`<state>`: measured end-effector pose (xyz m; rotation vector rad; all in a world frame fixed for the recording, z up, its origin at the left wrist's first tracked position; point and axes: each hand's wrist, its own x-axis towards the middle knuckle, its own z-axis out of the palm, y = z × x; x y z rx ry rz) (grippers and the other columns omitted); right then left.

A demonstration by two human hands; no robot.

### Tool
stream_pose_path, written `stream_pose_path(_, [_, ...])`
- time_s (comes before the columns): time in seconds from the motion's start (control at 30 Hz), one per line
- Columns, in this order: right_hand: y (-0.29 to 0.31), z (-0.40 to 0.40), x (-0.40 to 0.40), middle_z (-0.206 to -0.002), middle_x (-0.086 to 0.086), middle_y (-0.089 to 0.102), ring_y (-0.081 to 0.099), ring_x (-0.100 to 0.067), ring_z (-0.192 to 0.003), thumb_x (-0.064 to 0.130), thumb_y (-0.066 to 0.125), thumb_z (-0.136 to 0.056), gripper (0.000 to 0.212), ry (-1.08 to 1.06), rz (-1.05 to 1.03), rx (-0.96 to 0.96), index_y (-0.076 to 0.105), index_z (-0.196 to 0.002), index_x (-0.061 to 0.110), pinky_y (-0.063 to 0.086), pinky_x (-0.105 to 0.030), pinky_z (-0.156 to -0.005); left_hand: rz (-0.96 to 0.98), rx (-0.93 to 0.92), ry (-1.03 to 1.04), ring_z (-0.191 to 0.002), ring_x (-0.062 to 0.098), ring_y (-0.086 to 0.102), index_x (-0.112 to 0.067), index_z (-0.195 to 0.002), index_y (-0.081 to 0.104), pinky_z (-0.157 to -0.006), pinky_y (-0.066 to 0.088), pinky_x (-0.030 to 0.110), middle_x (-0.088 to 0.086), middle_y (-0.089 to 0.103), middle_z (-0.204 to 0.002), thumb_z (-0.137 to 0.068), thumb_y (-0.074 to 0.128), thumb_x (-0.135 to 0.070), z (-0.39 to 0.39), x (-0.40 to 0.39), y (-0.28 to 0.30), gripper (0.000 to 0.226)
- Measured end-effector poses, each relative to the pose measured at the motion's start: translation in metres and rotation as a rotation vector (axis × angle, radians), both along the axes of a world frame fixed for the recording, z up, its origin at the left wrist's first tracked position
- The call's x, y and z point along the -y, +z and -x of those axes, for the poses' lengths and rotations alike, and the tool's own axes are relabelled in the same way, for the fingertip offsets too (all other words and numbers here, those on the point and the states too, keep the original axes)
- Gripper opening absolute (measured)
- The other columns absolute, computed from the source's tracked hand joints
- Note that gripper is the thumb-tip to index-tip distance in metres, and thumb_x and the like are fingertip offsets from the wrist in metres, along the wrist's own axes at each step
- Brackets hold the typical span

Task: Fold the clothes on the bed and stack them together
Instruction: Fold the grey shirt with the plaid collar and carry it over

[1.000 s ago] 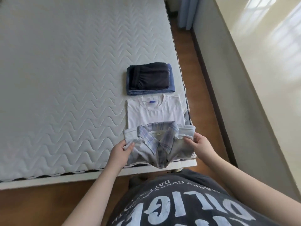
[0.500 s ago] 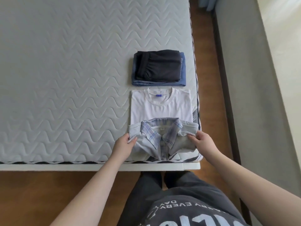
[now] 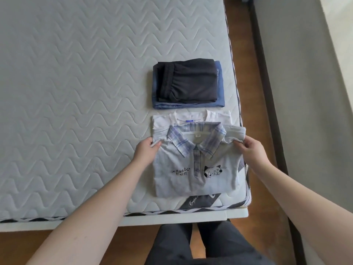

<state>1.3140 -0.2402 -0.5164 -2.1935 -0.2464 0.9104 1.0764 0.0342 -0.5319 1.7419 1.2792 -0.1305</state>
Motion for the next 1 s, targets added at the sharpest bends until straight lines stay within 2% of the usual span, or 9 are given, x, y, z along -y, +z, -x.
stream_pose_path(0.1, [-0.023,-0.020,-0.020,-0.086,-0.009,0.073,0.056,-0.008,-0.073,0.023,0.063,-0.093,0.012,-0.050,-0.027,-0.001,0.074,-0.092,0.019,0.046,-0.029,-0.066,0.016,0.012,0.019,-0.084,0.027,0.066,-0.009,-0.098,0.071,-0.076,0.052,0.038,0.010,0.073,-0.091,-0.093,0.066,-0.026,-0.016,-0.020,-0.027,0.018])
stream_pose_path(0.23, [-0.057,-0.040,-0.033,-0.084,0.003,0.073,0.061,-0.007,-0.075,0.018,0.065,-0.093,0.011,-0.167,-0.089,-0.082,0.076,-0.096,0.018,0.050,-0.024,-0.068,0.070,0.020,0.051,-0.076,0.020,0.062,-0.011,-0.093,0.071,-0.068,0.047,0.030,0.011,0.073,-0.091,-0.092,0.068,-0.024,-0.038,-0.047,-0.062,0.014])
stream_pose_path(0.37, [-0.086,-0.064,-0.043,-0.094,-0.007,0.074,0.063,-0.014,-0.082,0.019,0.067,-0.092,0.009,-0.213,-0.095,-0.141,0.076,-0.095,0.018,0.052,-0.035,-0.078,0.129,0.064,0.085,-0.080,0.020,0.064,-0.012,-0.097,0.072,-0.077,0.050,0.033,0.013,0.074,-0.099,-0.092,0.067,-0.020,-0.051,-0.064,-0.095,0.010])
stream_pose_path(0.47, [-0.105,-0.078,-0.055,-0.084,0.000,0.071,0.061,-0.013,-0.078,0.021,0.069,-0.090,0.008,-0.226,-0.070,-0.160,0.075,-0.085,0.023,0.047,-0.034,-0.073,0.099,0.052,0.070,-0.086,0.025,0.066,-0.009,-0.099,0.070,-0.082,0.054,0.040,0.014,0.073,-0.099,-0.093,0.067,-0.022,-0.057,-0.076,-0.110,0.015])
stream_pose_path(0.53, [-0.119,-0.088,-0.063,-0.073,0.012,0.071,0.062,-0.005,-0.070,0.022,0.070,-0.090,0.015,-0.205,-0.068,-0.150,0.076,-0.077,0.028,0.050,-0.028,-0.070,0.085,0.050,0.065,-0.084,0.025,0.065,-0.009,-0.096,0.070,-0.077,0.053,0.038,0.013,0.072,-0.096,-0.093,0.066,-0.024,-0.061,-0.081,-0.121,0.015])
stream_pose_path(0.63, [-0.139,-0.095,-0.074,-0.073,0.011,0.071,0.063,-0.006,-0.068,0.026,0.070,-0.090,0.010,-0.179,-0.040,-0.150,0.076,-0.095,0.020,0.052,-0.026,-0.069,0.057,0.079,0.100,-0.075,0.020,0.059,-0.017,-0.092,0.066,-0.066,0.045,0.029,0.005,0.068,-0.085,-0.093,0.066,-0.024,-0.064,-0.081,-0.133,0.007])
stream_pose_path(0.77, [-0.155,-0.096,-0.080,-0.082,-0.007,0.059,0.052,-0.022,-0.074,0.044,0.061,-0.093,0.034,-0.188,0.091,-0.185,0.068,-0.111,0.017,0.041,-0.035,-0.067,0.132,0.189,0.315,-0.090,0.017,0.063,-0.021,-0.115,0.054,-0.086,0.049,0.031,0.002,0.067,-0.104,-0.090,0.070,-0.018,-0.060,-0.071,-0.144,0.030])
stream_pose_path(0.87, [-0.153,-0.090,-0.075,-0.085,0.000,0.061,0.054,-0.016,-0.070,0.052,0.058,-0.092,0.034,-0.067,0.192,-0.089,0.063,-0.112,0.024,0.041,-0.026,-0.058,0.187,0.171,0.335,-0.100,0.020,0.065,-0.015,-0.123,0.047,-0.093,0.051,0.036,0.008,0.066,-0.117,-0.088,0.073,-0.017,-0.044,-0.059,-0.152,0.043])
stream_pose_path(1.0, [-0.143,-0.064,-0.050,-0.092,0.006,0.064,0.061,-0.017,-0.080,0.054,0.058,-0.090,0.034,0.084,0.298,0.008,0.059,-0.103,0.023,0.047,-0.030,-0.067,0.228,0.074,0.286,-0.099,0.027,0.068,-0.008,-0.115,0.052,-0.092,0.054,0.046,0.013,0.069,-0.109,-0.088,0.073,-0.020,-0.013,-0.038,-0.158,0.036])
